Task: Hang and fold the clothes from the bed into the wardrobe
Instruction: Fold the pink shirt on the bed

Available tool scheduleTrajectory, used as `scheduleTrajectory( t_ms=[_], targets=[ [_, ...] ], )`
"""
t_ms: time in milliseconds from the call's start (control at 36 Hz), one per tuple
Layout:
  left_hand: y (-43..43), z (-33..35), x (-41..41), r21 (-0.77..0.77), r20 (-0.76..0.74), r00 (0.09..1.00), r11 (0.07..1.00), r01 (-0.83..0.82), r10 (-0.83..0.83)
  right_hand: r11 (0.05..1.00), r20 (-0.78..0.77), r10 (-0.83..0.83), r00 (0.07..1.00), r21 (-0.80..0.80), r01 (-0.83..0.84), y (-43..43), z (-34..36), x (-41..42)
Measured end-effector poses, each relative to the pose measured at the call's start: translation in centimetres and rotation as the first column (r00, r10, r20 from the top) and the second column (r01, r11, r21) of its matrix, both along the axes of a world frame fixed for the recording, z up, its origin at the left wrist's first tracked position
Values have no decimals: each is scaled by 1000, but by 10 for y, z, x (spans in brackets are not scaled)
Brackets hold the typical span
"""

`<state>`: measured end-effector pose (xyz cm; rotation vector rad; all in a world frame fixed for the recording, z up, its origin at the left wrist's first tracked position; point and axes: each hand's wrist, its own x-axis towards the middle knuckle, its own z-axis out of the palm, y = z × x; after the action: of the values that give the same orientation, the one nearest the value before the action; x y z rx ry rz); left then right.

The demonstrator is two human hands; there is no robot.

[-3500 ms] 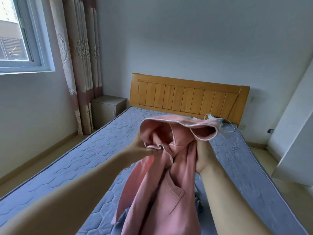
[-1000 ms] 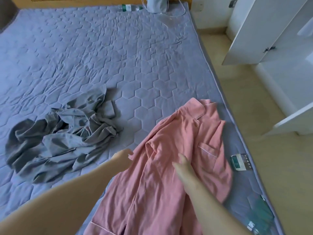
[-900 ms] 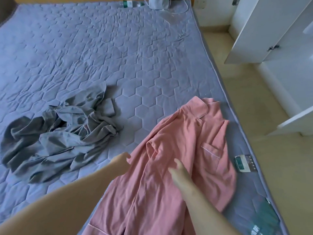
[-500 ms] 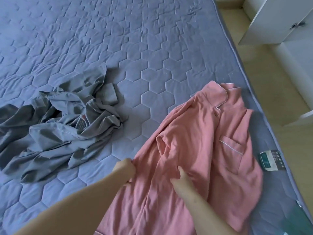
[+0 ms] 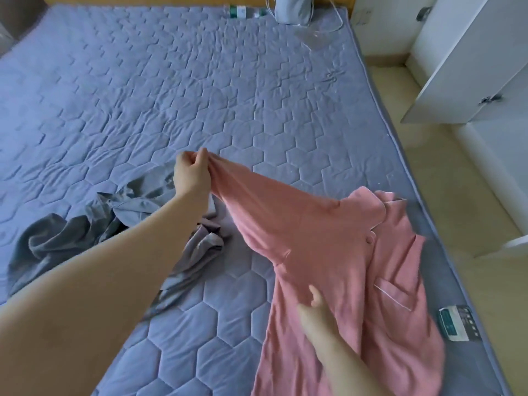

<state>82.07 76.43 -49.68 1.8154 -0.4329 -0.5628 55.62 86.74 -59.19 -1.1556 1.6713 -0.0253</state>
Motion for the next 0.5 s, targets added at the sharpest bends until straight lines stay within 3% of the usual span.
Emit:
scheduleTrajectory(
  t_ms=[83,167,306,361,417,500],
  targets=[
    [-7,9,16,-70,25,998,996,-51,53,999,66,-38,997,-7,38,-5,6,4],
    [-7,9,26,-51,42,999,999,-5,7,998,108,-68,992,7,67,-6,7,5],
    [10,-16,8,202,-69,979,958,202,-192,998,52,-47,998,-30,49,3,-1,-1],
    [28,-40,-10,269,-1,946,911,313,-325,999,32,-46,998,-3,46,10,-5,-4],
    [50,-64,-29,403,-38,911,829,389,-410,998,14,-59,998,11,59,18,-9,-8],
    [82,-100,-58,631,-177,846,602,489,-502,998,-15,-70,997,-12,70,29,-16,-17]
  ],
)
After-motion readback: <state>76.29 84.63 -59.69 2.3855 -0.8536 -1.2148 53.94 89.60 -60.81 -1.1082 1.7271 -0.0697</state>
